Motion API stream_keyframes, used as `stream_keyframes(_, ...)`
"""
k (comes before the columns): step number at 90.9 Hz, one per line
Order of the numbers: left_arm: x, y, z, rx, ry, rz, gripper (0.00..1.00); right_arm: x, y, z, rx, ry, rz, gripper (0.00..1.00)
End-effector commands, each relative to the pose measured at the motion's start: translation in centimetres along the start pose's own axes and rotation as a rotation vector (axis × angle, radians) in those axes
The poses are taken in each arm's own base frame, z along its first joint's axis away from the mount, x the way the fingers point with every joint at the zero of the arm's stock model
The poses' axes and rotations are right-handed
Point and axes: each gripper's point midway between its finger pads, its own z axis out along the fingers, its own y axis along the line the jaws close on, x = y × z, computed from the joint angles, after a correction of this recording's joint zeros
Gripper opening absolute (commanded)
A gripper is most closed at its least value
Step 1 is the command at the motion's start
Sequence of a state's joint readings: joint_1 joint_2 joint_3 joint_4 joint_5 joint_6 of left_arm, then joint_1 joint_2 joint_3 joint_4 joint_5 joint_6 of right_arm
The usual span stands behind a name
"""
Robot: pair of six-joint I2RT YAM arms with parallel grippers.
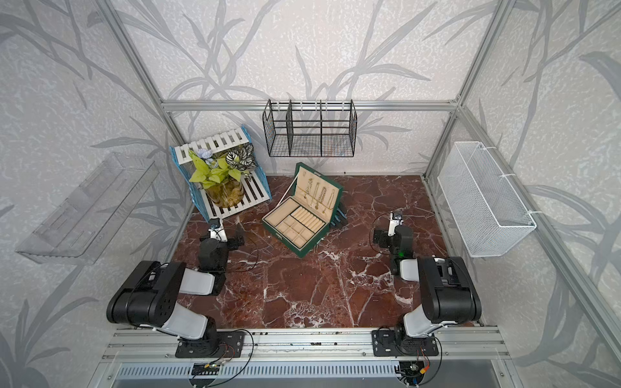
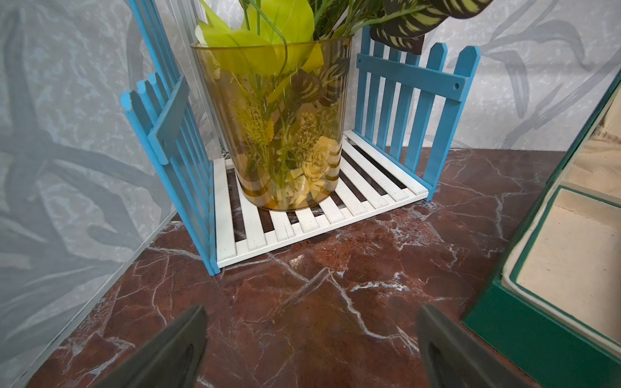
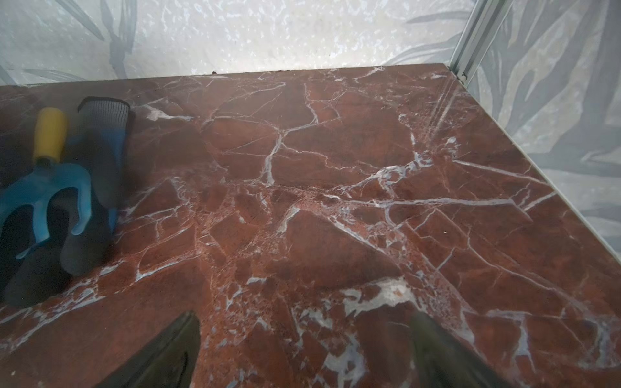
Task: Put jewelry chain into jewelry box
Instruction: Pick up the necklace from the center of the board.
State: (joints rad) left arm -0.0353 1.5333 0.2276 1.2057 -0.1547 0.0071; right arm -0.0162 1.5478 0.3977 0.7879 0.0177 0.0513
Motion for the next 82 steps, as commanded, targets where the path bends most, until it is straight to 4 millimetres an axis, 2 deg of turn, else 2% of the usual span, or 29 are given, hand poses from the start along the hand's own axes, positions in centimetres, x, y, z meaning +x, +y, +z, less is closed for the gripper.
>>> stream_keyframes(1, -1.5, -0.2, 0.3, 0.009, -0.043, -0.004, 1.00, -1.7, -0.1, 0.0, -0.001, -0.046, -0.001, 0.99)
stream_keyframes(36, -1.8, -0.3, 0.1, 0.013, -0.058, -0.005, 1.00, -1.7, -0.1, 0.0, -0.003, -0.048, 0.001, 0.99)
stream_keyframes(46, -4.0, -0.9, -0.3, 0.055, -0.050, 0.019, 1.00, -3.1, 0.7, -0.7, -0.023, -0.043, -0.024, 0.99)
stream_keyframes(49, -4.5, -1.2, -0.3, 0.070, -0.013, 0.020, 1.00, -2.5, 0.6, -1.2, -0.002, 0.055, -0.002, 0.99)
stream_keyframes(54, -6.6, -1.6, -0.9, 0.086, -0.019, -0.005, 1.00, -2.7, 0.5, -2.1, 0.029, 0.187, 0.089, 0.99)
stream_keyframes(56, -7.3, -1.8, -1.3, 0.097, -0.031, -0.011, 1.00, -3.3, 0.5, -2.5, 0.040, 0.224, 0.131, 0.99)
stream_keyframes(59, -8.4, -2.7, -2.0, 0.135, -0.056, -0.021, 1.00, -3.9, 0.9, -3.0, 0.034, 0.272, 0.173, 1.00)
stream_keyframes(68, -10.6, -6.4, -4.3, 0.298, -0.096, -0.047, 1.00, -2.7, 3.5, -4.5, 0.001, 0.415, 0.184, 0.93)
stream_keyframes(73, -11.2, -8.9, -5.8, 0.386, -0.106, -0.034, 1.00, -1.7, 5.0, -5.5, 0.021, 0.489, 0.165, 0.90)
stream_keyframes(82, -11.0, -14.3, -9.1, 0.579, -0.109, 0.013, 1.00, 0.6, 7.7, -6.7, 0.017, 0.636, 0.190, 0.83)
